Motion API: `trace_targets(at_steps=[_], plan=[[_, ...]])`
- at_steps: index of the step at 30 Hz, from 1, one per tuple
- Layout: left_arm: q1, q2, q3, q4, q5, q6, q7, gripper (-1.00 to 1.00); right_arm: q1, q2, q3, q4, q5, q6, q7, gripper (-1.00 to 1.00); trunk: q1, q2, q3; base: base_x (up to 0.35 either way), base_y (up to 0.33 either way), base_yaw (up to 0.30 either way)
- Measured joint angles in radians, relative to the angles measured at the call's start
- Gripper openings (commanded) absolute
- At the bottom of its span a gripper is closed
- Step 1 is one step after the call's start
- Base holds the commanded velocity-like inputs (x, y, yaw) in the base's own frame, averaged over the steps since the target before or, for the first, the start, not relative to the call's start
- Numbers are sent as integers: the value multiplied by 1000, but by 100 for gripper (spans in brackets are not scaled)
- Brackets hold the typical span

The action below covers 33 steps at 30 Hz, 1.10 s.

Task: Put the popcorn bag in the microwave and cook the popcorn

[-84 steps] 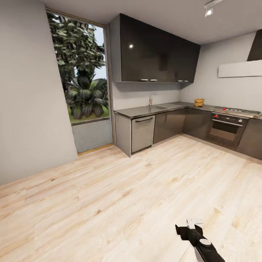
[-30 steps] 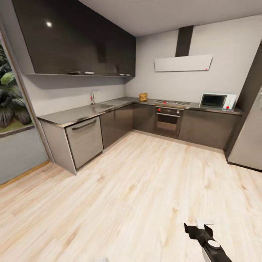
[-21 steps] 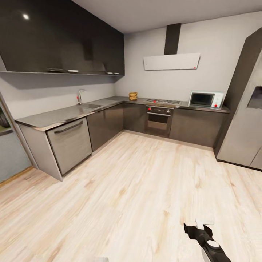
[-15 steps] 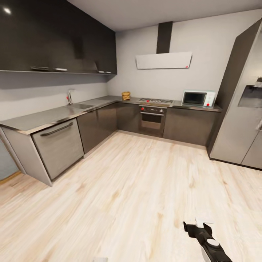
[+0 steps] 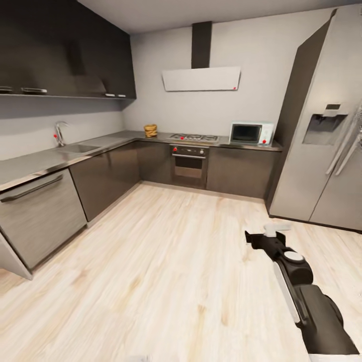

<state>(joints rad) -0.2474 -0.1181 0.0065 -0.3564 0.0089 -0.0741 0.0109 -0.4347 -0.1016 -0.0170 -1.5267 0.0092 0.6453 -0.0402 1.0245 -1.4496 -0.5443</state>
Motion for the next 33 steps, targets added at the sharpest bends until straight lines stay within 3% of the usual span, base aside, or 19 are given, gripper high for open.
trace_targets(at_steps=[6,12,17,33], plan=[[9,5,5,56,5,-3,0,100,4,1,-1,-37,-2,17,1,100,0,0,-8,331,-148,-161],[25,19,47,75,5,-34,1,100,4,0,-11,-52,0,15,0,100,0,0,-17,338,-93,-156],[25,19,49,75,5,-35,2,100,4,-1,-33,-55,-1,14,1,100,0,0,-24,339,-88,-155],[26,18,48,77,4,-28,2,100,-33,3,-31,-62,-12,4,9,100,0,0,-35,339,-95,-59]])
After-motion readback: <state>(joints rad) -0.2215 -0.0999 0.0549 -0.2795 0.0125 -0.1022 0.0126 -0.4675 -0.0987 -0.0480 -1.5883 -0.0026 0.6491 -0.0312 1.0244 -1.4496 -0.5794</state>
